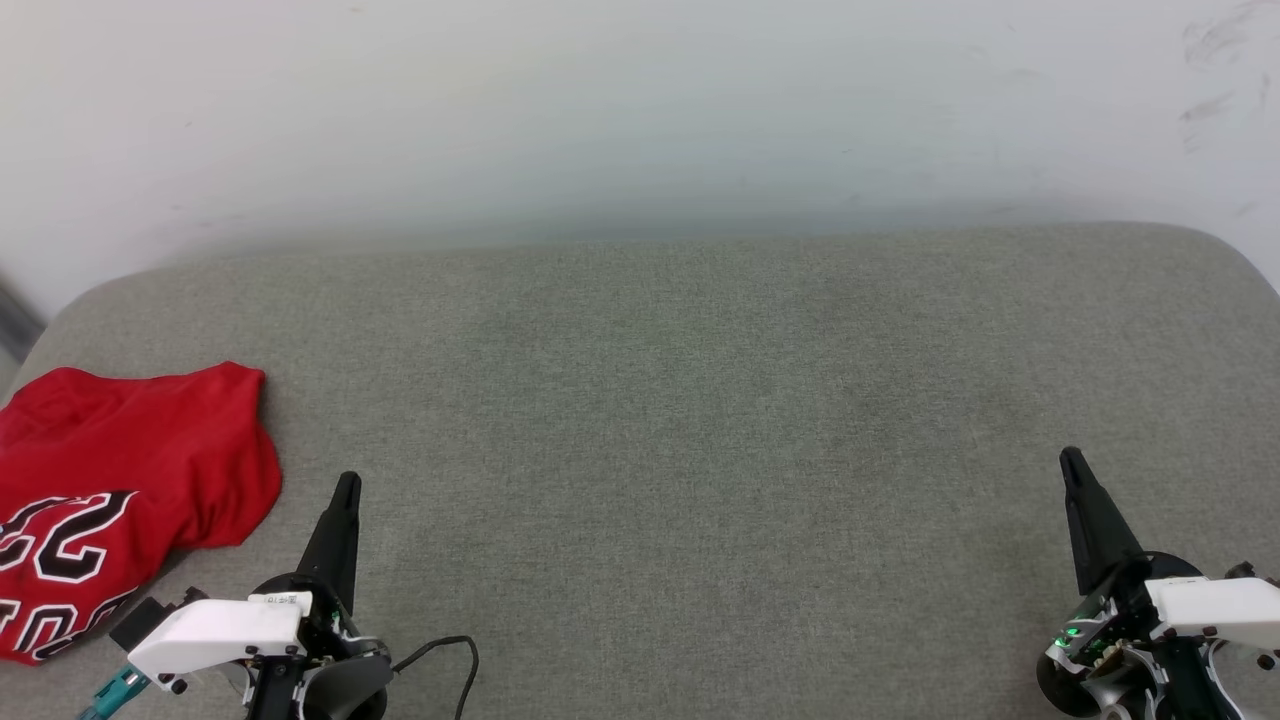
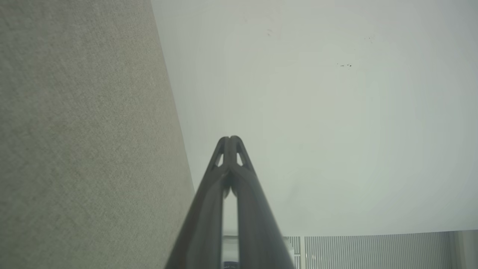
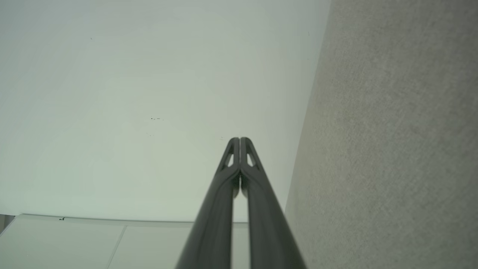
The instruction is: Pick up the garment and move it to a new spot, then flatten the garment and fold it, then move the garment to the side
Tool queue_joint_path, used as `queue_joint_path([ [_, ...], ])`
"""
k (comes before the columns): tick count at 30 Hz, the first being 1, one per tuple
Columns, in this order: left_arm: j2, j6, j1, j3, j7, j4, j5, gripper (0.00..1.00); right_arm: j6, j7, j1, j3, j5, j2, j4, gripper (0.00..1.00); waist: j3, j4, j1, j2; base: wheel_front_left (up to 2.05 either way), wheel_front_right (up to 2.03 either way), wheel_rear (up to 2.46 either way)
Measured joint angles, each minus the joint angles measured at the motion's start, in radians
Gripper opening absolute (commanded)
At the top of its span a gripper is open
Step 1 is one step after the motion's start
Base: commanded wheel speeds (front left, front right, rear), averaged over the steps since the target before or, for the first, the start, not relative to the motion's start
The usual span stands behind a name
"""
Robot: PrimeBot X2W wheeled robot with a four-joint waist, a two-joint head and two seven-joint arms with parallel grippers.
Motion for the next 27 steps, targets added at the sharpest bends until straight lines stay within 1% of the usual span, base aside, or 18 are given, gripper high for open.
queue_joint_path([
  [14, 0.000, 0.000, 0.000, 0.000, 0.000, 0.000, 0.000, 0.00, 0.000, 0.000, 0.000, 0.000, 0.000, 0.000, 0.000, 0.00, 0.000, 0.000, -0.0001, 0.0000, 0.00, 0.00, 0.00],
  [15, 0.000, 0.000, 0.000, 0.000, 0.000, 0.001, 0.000, 1.00, 0.000, 0.000, 0.000, 0.000, 0.000, 0.000, 0.001, 1.00, 0.000, 0.000, -0.0001, 0.0000, 0.00, 0.00, 0.00],
  [20, -0.005, 0.001, 0.036, -0.007, -0.003, 0.031, -0.001, 1.00, -0.001, -0.004, 0.036, 0.004, 0.000, 0.002, 0.031, 1.00, 0.000, 0.000, 0.0000, 0.0000, 0.00, 0.00, 0.00],
  [27, -0.005, 0.000, 0.038, -0.030, -0.028, -0.006, -0.011, 1.00, -0.001, -0.035, 0.040, 0.028, -0.008, 0.002, 0.002, 1.00, 0.000, 0.000, 0.0000, -0.0001, 0.00, 0.00, 0.00],
])
